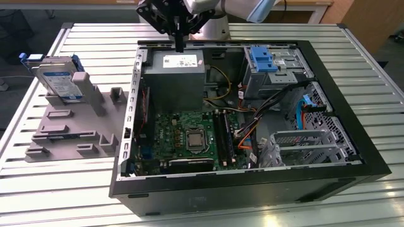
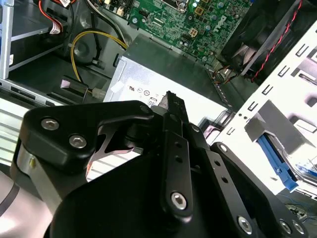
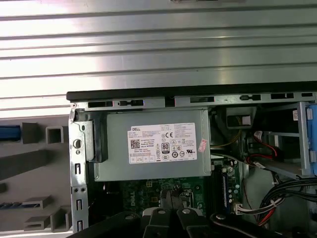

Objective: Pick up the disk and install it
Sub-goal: 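Reach for the disk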

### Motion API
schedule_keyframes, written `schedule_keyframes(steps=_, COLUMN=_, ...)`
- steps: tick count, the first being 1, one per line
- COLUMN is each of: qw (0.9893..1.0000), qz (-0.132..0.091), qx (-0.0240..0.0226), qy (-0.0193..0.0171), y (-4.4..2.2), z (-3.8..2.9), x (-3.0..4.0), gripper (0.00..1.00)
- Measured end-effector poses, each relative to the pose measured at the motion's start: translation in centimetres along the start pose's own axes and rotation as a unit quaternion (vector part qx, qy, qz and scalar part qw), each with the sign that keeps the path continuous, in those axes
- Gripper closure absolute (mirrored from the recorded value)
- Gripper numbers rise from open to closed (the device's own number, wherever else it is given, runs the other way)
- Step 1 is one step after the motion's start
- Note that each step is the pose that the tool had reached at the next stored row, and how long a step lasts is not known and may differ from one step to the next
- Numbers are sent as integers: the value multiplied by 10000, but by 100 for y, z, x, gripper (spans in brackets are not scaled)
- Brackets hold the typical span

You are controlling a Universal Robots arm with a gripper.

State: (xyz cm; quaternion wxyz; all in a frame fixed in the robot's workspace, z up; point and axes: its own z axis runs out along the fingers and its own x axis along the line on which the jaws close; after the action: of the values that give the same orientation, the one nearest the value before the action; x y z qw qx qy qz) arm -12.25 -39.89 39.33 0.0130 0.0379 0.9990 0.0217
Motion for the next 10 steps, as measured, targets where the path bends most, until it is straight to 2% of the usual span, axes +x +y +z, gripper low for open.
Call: schedule_keyframes(steps=10, qw=10000, qz=0, qx=0, qy=0, y=-9, z=-3, x=118, gripper=89)
